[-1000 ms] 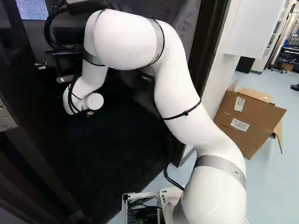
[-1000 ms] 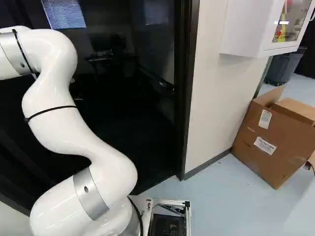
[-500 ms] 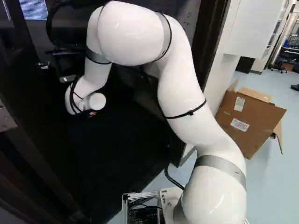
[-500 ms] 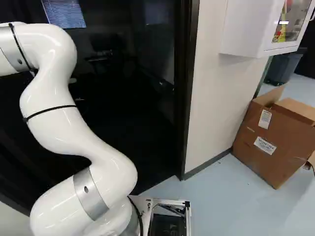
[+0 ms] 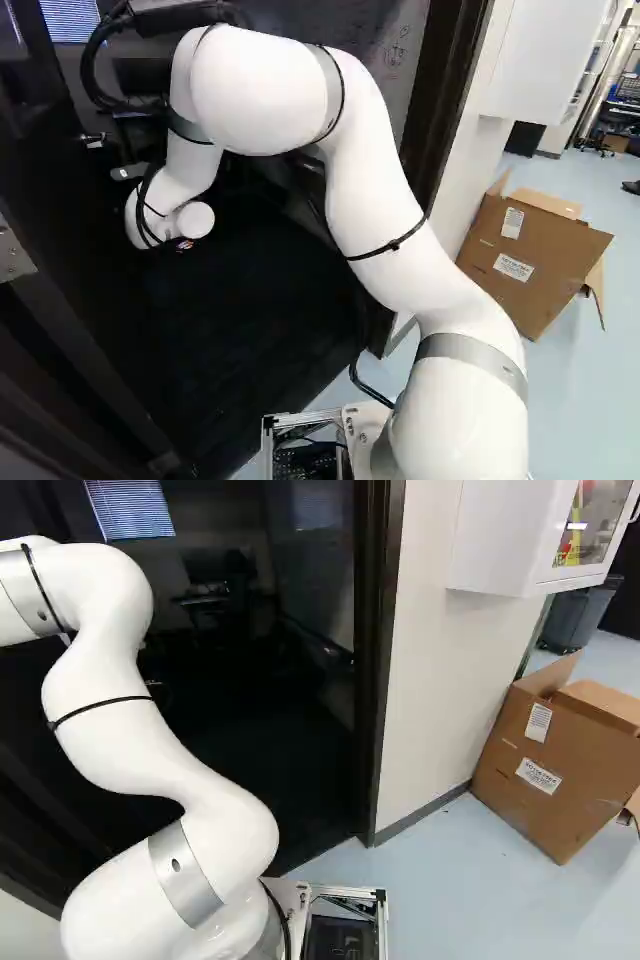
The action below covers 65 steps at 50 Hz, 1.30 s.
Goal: Open the door and move inside
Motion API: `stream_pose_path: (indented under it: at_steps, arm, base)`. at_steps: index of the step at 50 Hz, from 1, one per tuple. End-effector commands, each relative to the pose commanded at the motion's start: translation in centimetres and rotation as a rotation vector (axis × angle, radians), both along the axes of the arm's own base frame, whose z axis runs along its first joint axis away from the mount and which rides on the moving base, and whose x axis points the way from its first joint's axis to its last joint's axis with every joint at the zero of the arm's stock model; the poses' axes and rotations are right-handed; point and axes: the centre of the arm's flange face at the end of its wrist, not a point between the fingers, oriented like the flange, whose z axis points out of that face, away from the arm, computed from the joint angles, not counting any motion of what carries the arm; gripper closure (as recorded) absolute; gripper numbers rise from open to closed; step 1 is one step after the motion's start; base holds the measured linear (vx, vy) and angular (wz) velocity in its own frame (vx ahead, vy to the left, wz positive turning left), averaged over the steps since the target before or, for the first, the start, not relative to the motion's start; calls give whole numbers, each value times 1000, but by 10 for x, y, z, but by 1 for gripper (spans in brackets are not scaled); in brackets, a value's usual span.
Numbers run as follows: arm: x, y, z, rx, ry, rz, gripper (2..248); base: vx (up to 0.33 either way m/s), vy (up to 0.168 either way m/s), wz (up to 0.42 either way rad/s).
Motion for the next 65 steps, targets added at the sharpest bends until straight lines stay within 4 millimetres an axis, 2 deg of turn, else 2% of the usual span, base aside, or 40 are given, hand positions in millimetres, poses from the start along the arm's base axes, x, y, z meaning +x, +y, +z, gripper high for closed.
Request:
stream_pose_path:
  at_steps: [50,58,65]
  arm:
    - [-28,91,-12,24,-59,153,3]
    - [-31,96,-12,26,-61,159,3]
    - [-32,90,-11,24,-53,149,3]
  base:
    - [0,-5,-6]
    - [0,0,0]
    - [0,0,0]
